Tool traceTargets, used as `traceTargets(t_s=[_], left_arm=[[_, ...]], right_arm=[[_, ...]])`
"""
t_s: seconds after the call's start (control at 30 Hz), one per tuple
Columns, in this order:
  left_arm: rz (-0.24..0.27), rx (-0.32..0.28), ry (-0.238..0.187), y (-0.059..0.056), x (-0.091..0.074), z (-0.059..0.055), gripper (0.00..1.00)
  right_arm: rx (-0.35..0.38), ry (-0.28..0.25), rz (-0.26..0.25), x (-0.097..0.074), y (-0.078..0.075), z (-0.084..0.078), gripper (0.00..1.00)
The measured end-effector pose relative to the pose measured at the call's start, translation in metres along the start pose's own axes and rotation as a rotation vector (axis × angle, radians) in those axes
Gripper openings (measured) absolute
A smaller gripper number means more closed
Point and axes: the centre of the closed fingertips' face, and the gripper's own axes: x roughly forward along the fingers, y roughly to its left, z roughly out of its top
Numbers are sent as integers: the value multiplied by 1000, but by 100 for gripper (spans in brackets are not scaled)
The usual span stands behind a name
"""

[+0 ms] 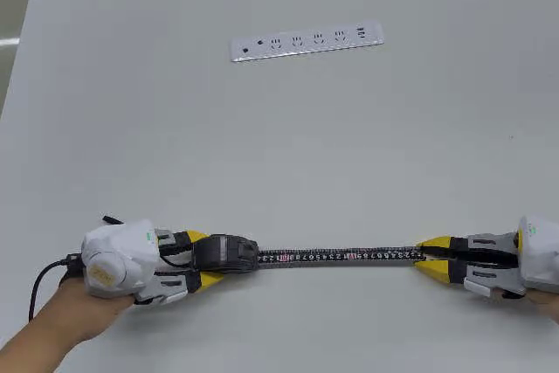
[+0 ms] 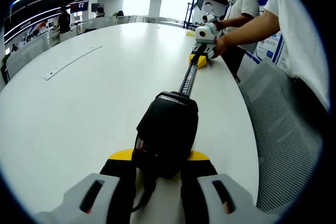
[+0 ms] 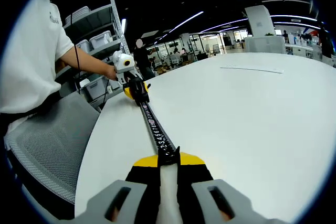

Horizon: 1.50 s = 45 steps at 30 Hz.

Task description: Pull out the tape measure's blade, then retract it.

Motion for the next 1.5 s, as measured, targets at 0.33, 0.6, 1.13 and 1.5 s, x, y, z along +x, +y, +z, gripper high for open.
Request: traceTargets(t_s=[0.33, 0.6, 1.13, 1.5], left_arm=[[1, 2, 1, 0, 0, -1, 29], [1, 6, 0, 0, 0, 0, 29], [1, 4, -7, 0, 1, -1, 30], [15, 20, 11, 1, 1, -2, 30]], right_arm=[[3, -4, -11, 2, 2, 5, 9], [9, -3, -23, 1, 2, 4, 11], [14, -7, -40, 1, -1, 1, 12], [15, -4, -64, 4, -4, 1, 13]])
